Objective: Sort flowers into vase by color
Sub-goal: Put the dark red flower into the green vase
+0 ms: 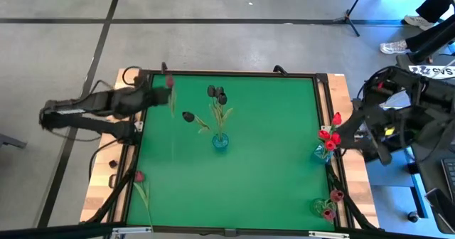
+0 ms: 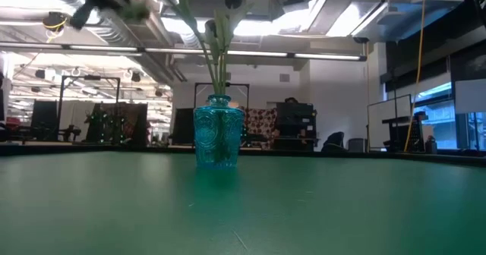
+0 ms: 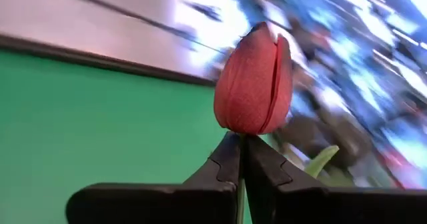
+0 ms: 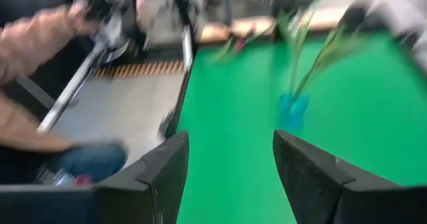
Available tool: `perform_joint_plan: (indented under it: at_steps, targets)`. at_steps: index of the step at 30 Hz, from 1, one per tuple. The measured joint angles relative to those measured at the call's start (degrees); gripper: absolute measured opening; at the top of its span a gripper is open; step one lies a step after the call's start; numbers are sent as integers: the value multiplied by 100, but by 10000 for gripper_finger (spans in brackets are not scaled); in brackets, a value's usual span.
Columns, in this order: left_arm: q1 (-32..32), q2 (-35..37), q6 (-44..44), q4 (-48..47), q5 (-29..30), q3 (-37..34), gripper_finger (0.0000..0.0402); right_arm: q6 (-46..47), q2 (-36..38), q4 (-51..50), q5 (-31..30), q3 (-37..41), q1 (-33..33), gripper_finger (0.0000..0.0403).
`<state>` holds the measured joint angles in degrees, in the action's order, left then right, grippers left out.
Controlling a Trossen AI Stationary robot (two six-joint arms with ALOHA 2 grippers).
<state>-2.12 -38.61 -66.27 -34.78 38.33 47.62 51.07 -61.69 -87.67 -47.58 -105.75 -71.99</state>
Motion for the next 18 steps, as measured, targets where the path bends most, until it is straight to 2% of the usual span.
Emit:
perform_joint_plan:
  at_steps: [3,5,8,14,18]
  targets:
    - [1179,70,1120,733,8,0,2,-379,-2,395,-559,-29,0,218]
    - [1922,20,1705,1229,27,0,4,-636,-2,770,-679,-29,0,218]
    - [2837,-147,2489,1919,360,3,4,-1094,-12,1190,-682,-29,0,218]
    - [4342,-455,2730,2390,922,9,3,-1537,-55,1525,-723,-27,0,218]
    - [5019,-963,3738,3430,928,4,3,-1557,-100,1549,-1267,-29,0,218]
